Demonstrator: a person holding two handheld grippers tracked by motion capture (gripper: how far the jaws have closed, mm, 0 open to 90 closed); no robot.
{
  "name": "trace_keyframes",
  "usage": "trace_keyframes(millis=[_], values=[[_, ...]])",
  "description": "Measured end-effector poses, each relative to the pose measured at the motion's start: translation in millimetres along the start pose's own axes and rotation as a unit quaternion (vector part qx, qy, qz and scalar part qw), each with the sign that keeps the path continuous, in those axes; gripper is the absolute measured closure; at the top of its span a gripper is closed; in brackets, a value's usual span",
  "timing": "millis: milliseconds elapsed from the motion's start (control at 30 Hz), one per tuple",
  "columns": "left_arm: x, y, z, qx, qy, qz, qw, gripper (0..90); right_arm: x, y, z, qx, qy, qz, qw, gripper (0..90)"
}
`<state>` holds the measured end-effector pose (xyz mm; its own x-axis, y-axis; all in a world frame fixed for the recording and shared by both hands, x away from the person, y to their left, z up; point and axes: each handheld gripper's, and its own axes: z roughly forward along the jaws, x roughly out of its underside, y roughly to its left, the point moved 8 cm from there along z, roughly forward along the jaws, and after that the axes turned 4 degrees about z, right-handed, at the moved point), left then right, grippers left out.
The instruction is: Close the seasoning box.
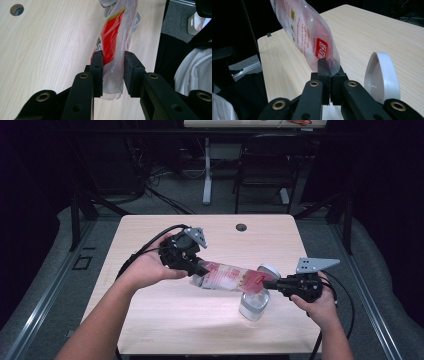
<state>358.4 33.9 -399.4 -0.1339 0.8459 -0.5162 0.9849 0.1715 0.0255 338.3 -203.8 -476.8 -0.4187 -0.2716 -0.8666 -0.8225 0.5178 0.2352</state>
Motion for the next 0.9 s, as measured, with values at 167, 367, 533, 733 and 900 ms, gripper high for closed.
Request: trace_keyframes(millis=[167, 367, 533, 733, 900], values=[[-1.2, 0.3, 0.3, 0.000, 0.001, 0.000, 1.0000, 71.9, 0.0, 1.3, -1.7, -0.003, 0.002, 0.000, 1.0000, 89.1], [-3.2, 0.1, 0.3, 0.001, 0.001, 0.002, 1.0000, 71.9, 0.7, 2.7, -4.2, -0.007, 0.002, 0.000, 1.0000, 89.1], [-4.9, -0.7, 2.0, 0.003, 0.002, 0.005, 1.0000, 71.9, 1.9, 2.4, -6.4, -0.007, 0.002, 0.001, 1.0000, 89.1], [-5.4, -0.8, 1.1, 0.004, 0.003, 0.005, 1.0000, 71.9, 3.0, 4.1, -7.0, -0.011, 0.004, 0.001, 0.9999, 89.2], [-5.3, -1.1, -0.8, 0.003, 0.003, 0.006, 1.0000, 71.9, 2.3, 5.6, -7.4, -0.015, 0.004, -0.002, 0.9999, 89.2]])
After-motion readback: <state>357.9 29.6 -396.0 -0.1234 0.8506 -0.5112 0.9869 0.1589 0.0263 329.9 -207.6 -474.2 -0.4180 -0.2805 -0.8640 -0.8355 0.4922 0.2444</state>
